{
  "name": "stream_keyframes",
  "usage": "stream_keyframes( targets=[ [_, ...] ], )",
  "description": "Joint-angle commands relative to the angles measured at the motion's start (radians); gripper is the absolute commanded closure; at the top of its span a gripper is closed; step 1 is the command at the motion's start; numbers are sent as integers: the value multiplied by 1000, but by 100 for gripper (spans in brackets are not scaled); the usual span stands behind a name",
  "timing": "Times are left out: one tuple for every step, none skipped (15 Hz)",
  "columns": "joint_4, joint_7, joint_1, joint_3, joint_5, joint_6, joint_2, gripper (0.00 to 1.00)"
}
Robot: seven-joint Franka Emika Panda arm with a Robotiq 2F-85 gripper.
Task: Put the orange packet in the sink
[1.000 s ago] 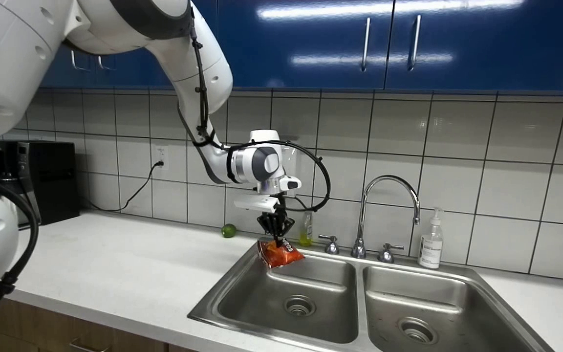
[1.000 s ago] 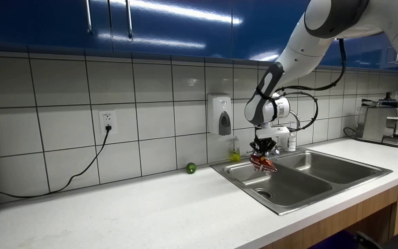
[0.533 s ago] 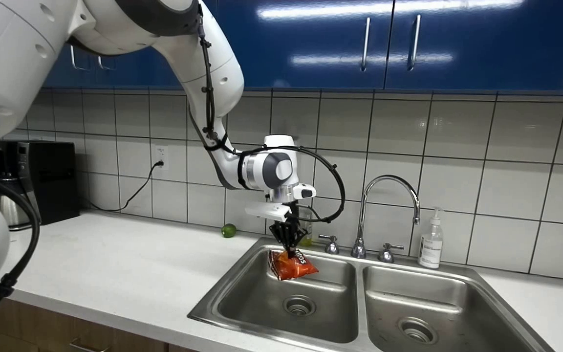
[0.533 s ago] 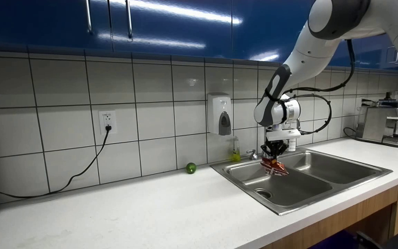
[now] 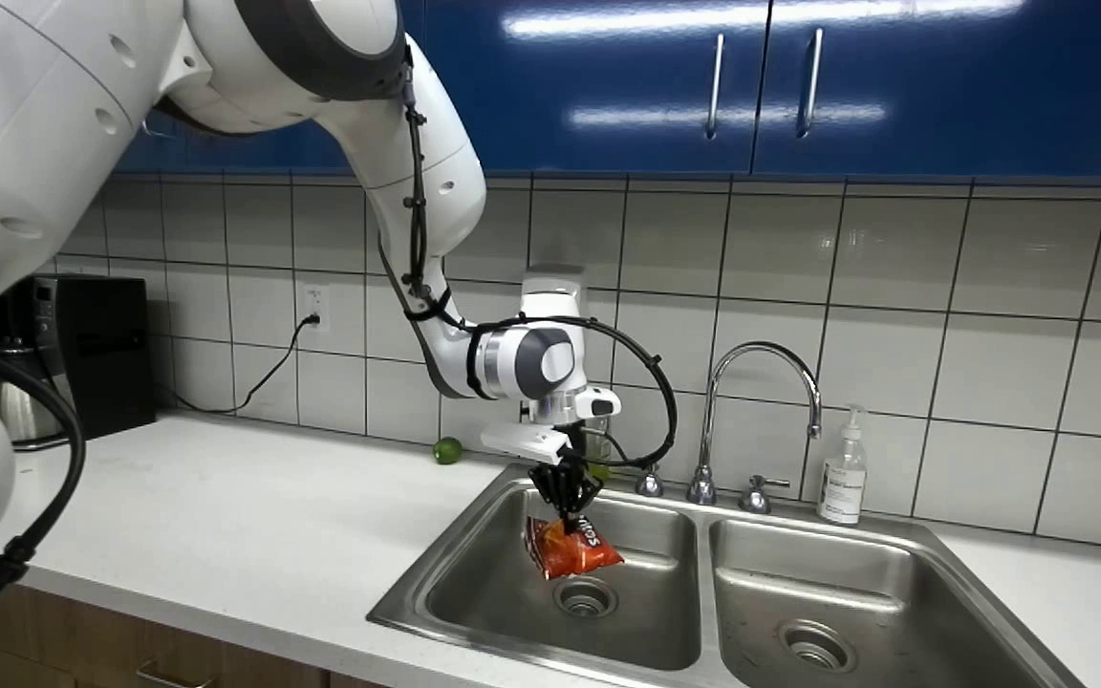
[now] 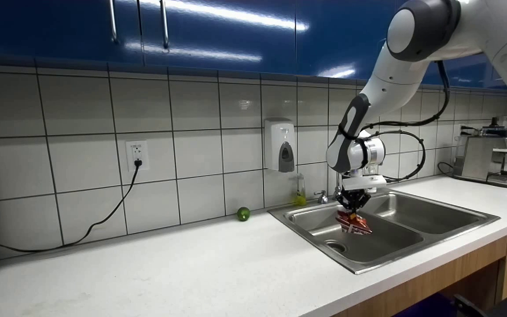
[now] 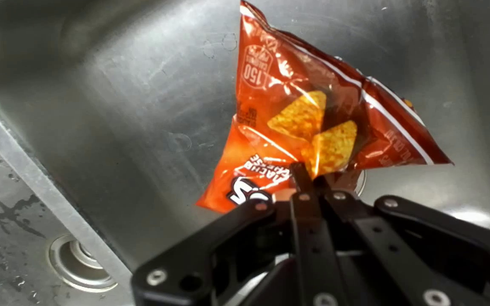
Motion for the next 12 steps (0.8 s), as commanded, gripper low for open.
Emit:
stream_keyframes(
  targets=[
    [15,18,-13,4,14,54,43,100],
    [18,17,-12,3,14,68,56,100],
    [21,19,-10,0,13,82,71,100],
    [24,18,-10,-1,13,92,84,100],
    [26,18,-10,-2,12,108,99,100],
    [29,17,-10,-4,12,119,112,100],
    [32,16,-10,-5,12,130,129,100],
    [34,15,-9,-8,11,144,143,100],
    [36,14,-9,-11,11,157,159,100],
    [38,14,-9,-13,12,168,173,100],
    [40,15,-6,-19,10,183,189,100],
    [43,16,-5,-22,10,197,207,100]
  ],
)
